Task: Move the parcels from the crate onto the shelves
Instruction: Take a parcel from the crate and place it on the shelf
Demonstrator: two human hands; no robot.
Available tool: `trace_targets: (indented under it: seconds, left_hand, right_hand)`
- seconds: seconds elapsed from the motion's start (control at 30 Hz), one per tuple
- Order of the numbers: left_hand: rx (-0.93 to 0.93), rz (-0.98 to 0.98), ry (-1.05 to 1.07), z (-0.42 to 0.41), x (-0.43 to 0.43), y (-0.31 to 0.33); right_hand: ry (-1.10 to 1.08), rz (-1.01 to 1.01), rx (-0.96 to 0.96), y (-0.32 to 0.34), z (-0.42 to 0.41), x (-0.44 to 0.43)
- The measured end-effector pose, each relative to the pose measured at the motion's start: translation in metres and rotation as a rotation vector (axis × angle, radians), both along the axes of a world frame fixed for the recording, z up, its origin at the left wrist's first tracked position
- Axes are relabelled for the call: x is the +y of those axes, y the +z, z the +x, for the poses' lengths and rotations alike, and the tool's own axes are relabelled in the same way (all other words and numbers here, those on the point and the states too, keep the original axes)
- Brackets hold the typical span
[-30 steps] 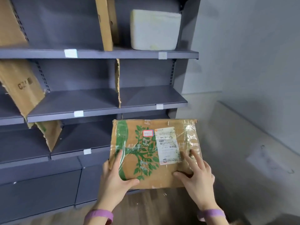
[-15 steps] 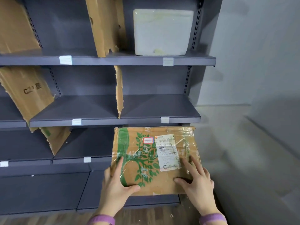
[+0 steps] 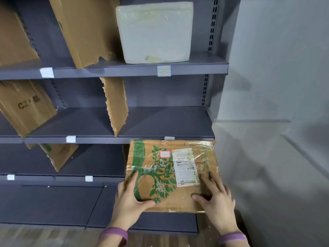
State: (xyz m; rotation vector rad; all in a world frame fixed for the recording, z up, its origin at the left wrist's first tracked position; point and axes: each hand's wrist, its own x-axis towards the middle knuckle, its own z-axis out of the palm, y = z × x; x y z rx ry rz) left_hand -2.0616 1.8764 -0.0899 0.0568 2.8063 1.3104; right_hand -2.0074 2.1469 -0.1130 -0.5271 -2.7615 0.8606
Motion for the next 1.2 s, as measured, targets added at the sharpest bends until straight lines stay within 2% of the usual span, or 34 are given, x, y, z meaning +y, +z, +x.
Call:
trace_targets:
  seconds: [0.43,0.87,1.2]
  left_hand:
    - [-0.029,0.008,0.02,-0.004,-0.002,-0.013]
    - [0.277,0.11,0.028,-0.027,-0.008,0.055]
    - [0.246,0.08,0.042,-0.104,-0.001,0.087]
  right_hand:
    - [0.031,0.005,0.006,-0.015,-0.004,0.0]
    - [-0.021,0.075,0.431,0.05,-0.02,-0.002]
    - [0.009,0.101,0.395,0.087,-0.1,0.006]
